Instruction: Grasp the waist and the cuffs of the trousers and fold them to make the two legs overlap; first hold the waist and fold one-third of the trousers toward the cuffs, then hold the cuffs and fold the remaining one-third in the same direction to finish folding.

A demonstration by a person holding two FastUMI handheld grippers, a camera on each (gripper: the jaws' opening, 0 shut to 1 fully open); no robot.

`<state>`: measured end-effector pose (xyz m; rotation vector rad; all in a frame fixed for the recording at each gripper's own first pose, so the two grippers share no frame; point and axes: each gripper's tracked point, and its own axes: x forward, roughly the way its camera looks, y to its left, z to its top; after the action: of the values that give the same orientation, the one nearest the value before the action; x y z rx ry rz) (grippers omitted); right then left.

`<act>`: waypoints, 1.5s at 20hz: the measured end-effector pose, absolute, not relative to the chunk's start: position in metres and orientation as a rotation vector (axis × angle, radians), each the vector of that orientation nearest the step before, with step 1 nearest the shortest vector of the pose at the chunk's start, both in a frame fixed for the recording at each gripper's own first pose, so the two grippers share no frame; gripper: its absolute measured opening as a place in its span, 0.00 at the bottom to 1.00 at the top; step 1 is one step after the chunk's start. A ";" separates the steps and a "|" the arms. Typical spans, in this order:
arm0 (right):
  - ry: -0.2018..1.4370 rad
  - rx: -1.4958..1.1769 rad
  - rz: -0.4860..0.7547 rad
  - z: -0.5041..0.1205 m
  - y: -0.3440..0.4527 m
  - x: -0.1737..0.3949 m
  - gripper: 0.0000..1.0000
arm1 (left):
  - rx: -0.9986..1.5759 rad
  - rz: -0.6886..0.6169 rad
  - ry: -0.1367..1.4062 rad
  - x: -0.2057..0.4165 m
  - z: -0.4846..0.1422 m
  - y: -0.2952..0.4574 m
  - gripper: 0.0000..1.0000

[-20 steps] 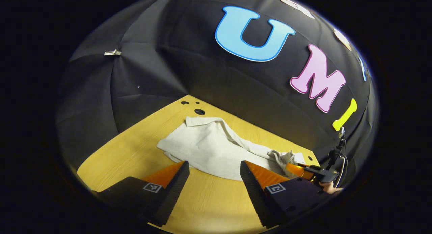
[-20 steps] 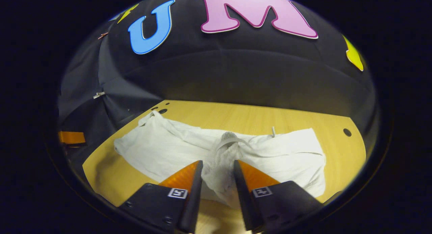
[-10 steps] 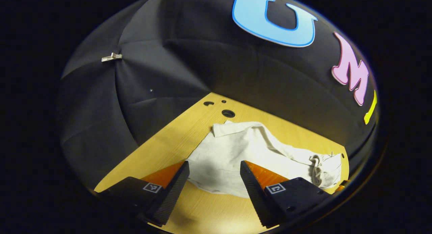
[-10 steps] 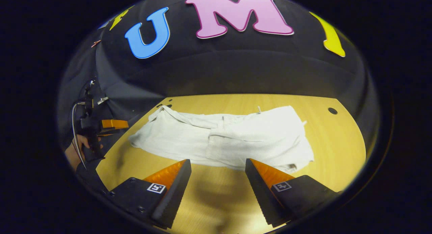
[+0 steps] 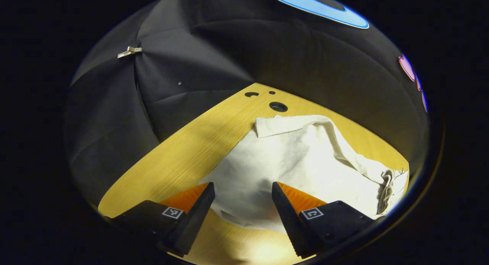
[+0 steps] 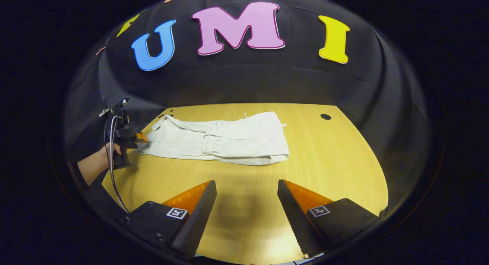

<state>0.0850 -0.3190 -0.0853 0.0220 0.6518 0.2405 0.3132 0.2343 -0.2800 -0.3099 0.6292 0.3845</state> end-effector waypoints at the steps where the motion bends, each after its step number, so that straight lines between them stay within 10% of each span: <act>1: 0.654 0.019 0.236 -0.084 -0.320 0.083 0.98 | -0.281 0.389 0.648 0.310 -0.284 0.235 0.96; 8: 0.600 0.010 0.265 -0.054 -0.305 0.075 0.99 | -0.161 0.348 0.675 0.313 -0.290 0.231 0.98; 12: 0.591 -0.003 0.284 -0.049 -0.296 0.057 0.99 | -0.093 0.266 0.703 0.320 -0.288 0.213 0.53; 18: 0.593 -0.015 0.268 -0.044 -0.305 0.044 0.99 | -0.059 0.238 0.707 0.322 -0.288 0.200 0.13; 30: 0.520 -0.003 0.230 -0.021 -0.349 0.067 0.99 | -0.211 0.183 0.529 0.328 -0.210 0.153 0.05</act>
<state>0.0668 -0.3495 -0.0206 -0.0031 0.5201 0.2303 0.3278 0.1533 -0.2097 -0.2113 0.5290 0.1826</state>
